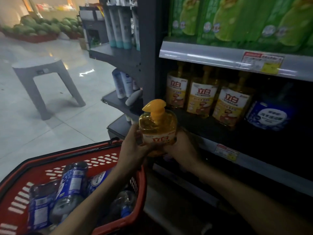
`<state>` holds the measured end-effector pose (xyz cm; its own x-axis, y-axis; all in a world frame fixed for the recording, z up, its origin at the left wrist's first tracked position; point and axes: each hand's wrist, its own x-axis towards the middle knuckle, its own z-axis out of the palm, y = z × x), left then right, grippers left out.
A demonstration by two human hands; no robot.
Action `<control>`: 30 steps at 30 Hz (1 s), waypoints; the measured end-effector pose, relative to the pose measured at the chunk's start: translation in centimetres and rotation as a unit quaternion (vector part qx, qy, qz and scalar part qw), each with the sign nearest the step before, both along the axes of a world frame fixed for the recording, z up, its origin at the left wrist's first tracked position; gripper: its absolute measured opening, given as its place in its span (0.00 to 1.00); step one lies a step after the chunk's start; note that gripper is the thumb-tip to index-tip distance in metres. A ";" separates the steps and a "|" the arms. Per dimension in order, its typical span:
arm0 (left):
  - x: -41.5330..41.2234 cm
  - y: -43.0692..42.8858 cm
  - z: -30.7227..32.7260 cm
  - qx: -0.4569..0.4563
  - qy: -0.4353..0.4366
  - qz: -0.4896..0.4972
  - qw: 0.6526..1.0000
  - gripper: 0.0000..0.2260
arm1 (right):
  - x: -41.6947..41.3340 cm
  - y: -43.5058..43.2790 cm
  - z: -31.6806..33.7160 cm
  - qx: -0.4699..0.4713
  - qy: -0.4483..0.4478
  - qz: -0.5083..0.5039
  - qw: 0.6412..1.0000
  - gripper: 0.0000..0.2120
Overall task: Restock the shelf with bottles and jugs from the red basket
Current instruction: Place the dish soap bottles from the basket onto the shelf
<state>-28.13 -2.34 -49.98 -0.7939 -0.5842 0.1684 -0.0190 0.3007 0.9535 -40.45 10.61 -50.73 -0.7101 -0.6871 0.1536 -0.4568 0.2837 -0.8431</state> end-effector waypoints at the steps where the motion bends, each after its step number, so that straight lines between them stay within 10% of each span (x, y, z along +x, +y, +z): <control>1: -0.5 0.1 0.1 -0.003 0.006 -0.001 1.000 0.30 | -0.2 0.3 0.5 -0.012 0.015 -0.022 1.000 0.17; 12: -9.6 1.1 4.7 -0.131 0.069 -0.041 0.988 0.30 | -5.2 0.5 2.6 -0.149 0.027 -0.222 0.963 0.23; 30: -15.8 0.3 4.7 -0.083 0.023 -0.040 0.995 0.20 | -9.5 -1.8 2.6 -0.146 -0.025 -0.289 0.946 0.26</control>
